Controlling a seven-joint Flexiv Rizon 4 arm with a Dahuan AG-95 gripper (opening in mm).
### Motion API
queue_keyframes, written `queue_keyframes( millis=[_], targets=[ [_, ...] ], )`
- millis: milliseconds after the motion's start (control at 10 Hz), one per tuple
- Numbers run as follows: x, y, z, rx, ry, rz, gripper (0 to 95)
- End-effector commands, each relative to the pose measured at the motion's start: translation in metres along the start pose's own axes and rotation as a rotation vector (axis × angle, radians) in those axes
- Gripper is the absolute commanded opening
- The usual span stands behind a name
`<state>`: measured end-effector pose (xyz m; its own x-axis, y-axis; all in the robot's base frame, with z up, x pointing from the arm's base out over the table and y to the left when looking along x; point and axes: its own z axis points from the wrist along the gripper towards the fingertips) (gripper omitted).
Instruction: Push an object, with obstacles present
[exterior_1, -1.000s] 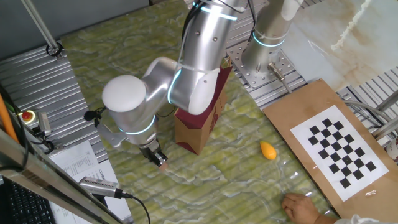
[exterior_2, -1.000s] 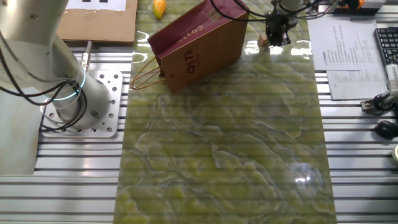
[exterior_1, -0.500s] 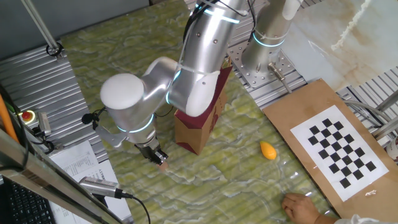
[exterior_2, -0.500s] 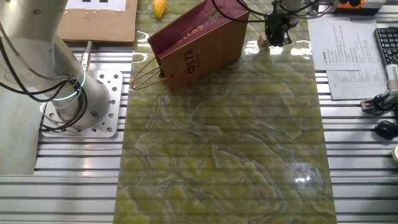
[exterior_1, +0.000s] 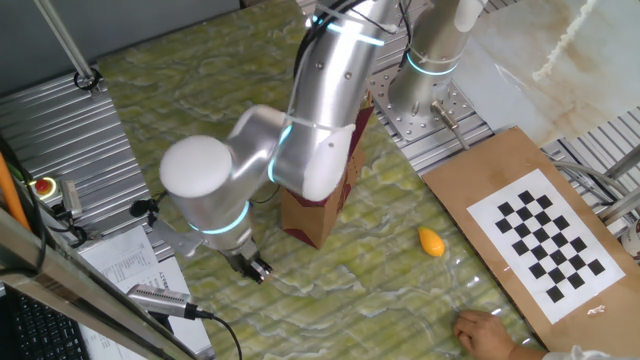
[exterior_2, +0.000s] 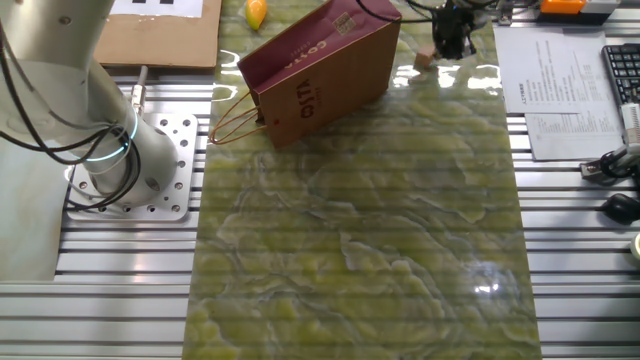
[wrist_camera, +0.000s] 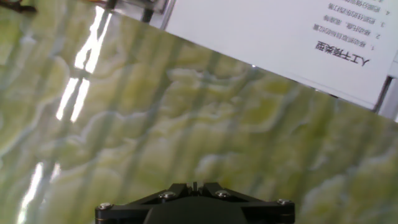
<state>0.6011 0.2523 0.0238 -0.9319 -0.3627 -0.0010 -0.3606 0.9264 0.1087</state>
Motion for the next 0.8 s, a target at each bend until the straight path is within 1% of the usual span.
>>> queue_keyframes(
  millis=[100, 400, 600, 800],
  targets=[
    [0.002, 0.010, 0.002, 0.003, -0.004, 0.028, 0.0],
    [0.003, 0.024, 0.004, 0.000, 0.005, 0.068, 0.0],
    [0.003, 0.020, 0.002, 0.022, 0.007, 0.042, 0.0],
    [0.000, 0.008, -0.007, 0.031, 0.008, -0.001, 0.0]
  ],
)
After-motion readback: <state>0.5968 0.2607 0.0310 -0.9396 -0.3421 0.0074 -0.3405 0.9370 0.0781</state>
